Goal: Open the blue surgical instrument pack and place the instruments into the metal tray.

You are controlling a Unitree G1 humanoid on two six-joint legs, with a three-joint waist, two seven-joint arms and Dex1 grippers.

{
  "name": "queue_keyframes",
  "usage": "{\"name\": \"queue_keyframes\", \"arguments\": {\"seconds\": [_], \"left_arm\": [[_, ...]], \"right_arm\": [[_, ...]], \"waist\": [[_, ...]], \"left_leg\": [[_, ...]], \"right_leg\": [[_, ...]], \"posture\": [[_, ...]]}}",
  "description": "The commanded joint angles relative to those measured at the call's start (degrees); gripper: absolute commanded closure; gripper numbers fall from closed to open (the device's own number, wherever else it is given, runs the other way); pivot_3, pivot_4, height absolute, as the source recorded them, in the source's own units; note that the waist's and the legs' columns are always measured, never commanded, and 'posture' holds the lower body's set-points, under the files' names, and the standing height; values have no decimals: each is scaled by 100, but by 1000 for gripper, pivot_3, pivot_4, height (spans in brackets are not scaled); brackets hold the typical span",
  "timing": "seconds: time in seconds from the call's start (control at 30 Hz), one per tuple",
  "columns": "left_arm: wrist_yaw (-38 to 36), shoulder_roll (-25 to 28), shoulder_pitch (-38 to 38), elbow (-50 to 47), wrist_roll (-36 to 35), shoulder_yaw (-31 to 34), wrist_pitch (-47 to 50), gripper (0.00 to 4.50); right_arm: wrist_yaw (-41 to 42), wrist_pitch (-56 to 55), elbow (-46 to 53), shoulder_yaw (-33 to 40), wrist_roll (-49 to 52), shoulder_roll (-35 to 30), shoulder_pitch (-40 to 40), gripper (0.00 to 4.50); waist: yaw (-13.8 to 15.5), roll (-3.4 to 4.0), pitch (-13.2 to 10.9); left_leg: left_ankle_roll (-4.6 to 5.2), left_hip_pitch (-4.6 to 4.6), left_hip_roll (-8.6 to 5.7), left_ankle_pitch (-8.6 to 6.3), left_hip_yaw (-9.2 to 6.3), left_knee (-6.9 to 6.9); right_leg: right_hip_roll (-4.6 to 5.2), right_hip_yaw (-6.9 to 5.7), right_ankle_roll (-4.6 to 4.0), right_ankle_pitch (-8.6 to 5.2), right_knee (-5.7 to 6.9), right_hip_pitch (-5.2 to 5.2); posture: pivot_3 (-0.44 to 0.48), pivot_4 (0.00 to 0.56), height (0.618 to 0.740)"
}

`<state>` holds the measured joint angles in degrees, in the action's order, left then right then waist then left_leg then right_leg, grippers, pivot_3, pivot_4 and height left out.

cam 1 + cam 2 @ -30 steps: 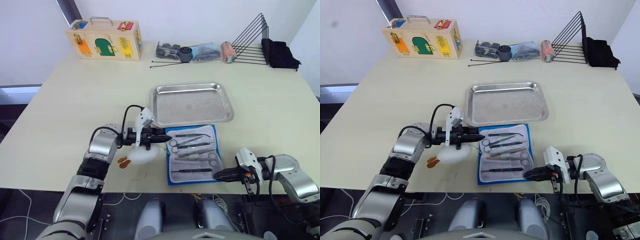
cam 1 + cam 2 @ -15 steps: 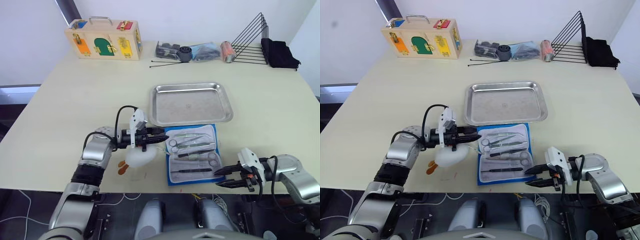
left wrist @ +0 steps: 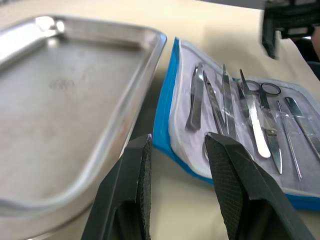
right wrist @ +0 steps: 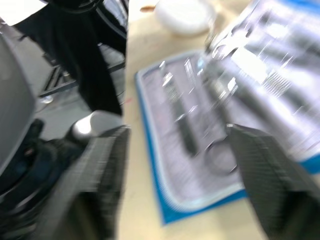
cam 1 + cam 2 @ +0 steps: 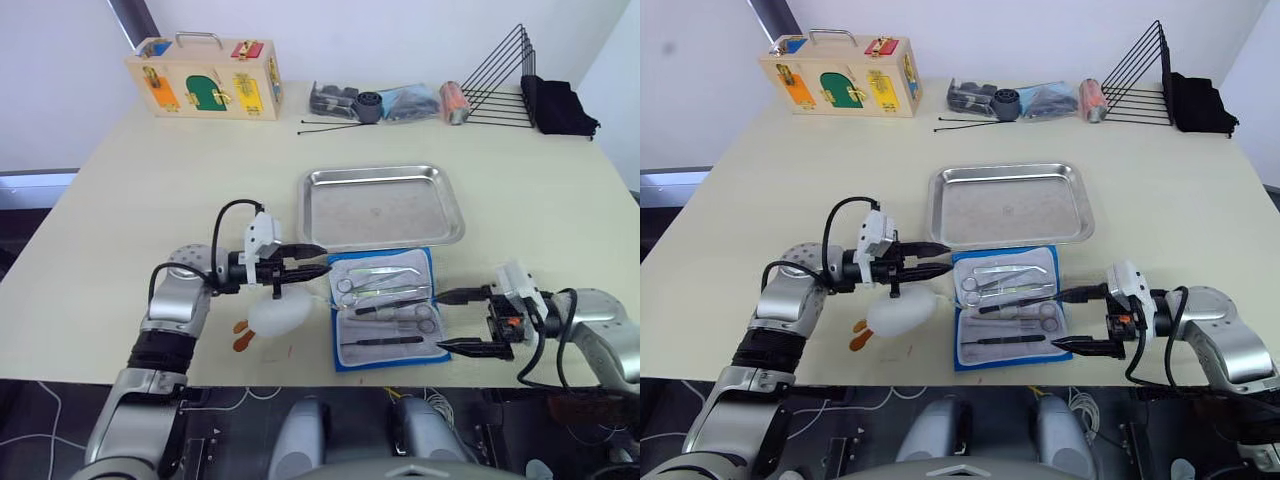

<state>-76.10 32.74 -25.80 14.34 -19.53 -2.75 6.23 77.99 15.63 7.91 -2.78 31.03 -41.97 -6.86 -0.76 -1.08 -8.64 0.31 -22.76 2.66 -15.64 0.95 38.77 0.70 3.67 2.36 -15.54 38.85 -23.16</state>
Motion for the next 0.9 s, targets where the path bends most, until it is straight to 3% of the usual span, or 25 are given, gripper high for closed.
{"name": "queue_keyframes", "arguments": {"seconds": [0.03, 0.1, 0.13, 0.17, 0.27, 0.3, 0.6, 0.9], "left_arm": [[-321, 432, -18, -623, -305, 295, -90, 2455], [-423, 600, 32, -827, -404, 336, -13, 1949], [-480, 688, 72, -954, -471, 358, 52, 1339], [-540, 782, 123, -1097, -536, 396, 86, 1339], [-706, 1020, 278, -1506, -806, 525, 252, 240], [-723, 1070, 311, -1591, -865, 541, 292, 75], [-1114, 1672, 629, -2537, -1470, 695, 751, 75], [-1013, 1886, 658, -3220, -2142, 825, 1443, 75]], "right_arm": [[36, -744, -424, 84, -260, 248, -345, 28], [149, -1002, -682, 22, -375, 334, -485, 0], [205, -1132, -822, -8, -429, 381, -564, 0], [272, -1362, -1021, -37, -500, 469, -679, 0], [473, -1810, -1514, -142, -666, 654, -956, 0], [532, -1925, -1638, -162, -709, 694, -1015, 0], [814, -2620, -2595, -405, -1071, 1101, -1469, 0], [742, -2915, -3091, -494, -1295, 1335, -1669, 0]], "waist": [[-2, -5, -6], [-1, -5, -10], [1, -4, -10], [4, -4, -10], [-27, -8, -18], [-21, -7, -19], [-9, -3, -27], [-14, 1, -30]], "left_leg": [[0, -2, 1, 0, 0, 0], [0, -2, 1, 0, 1, 0], [0, -2, 1, 0, 2, 0], [0, -2, 1, 0, 2, 0], [0, -2, 3, 0, 6, 0], [0, -2, 3, 0, 6, 0], [0, -3, 5, 0, 10, -1], [0, -2, 5, 0, 11, -1]], "right_leg": [[0, 0, 0, 0, 0, -2], [1, 0, 0, 0, 0, -2], [1, 0, 0, 0, 0, -3], [2, 0, 0, 0, 0, -3], [1, 3, 0, 0, 1, -5], [0, 3, 0, 0, 2, -6], [2, 3, -1, 0, 3, -8], [2, 3, -2, 0, 3, -8]], "posture": [[0, 150, 740], [0, 150, 740], [0, 150, 740], [0, 150, 740], [0, 150, 740], [0, 150, 740], [0, 150, 740], [0, 150, 740]]}}
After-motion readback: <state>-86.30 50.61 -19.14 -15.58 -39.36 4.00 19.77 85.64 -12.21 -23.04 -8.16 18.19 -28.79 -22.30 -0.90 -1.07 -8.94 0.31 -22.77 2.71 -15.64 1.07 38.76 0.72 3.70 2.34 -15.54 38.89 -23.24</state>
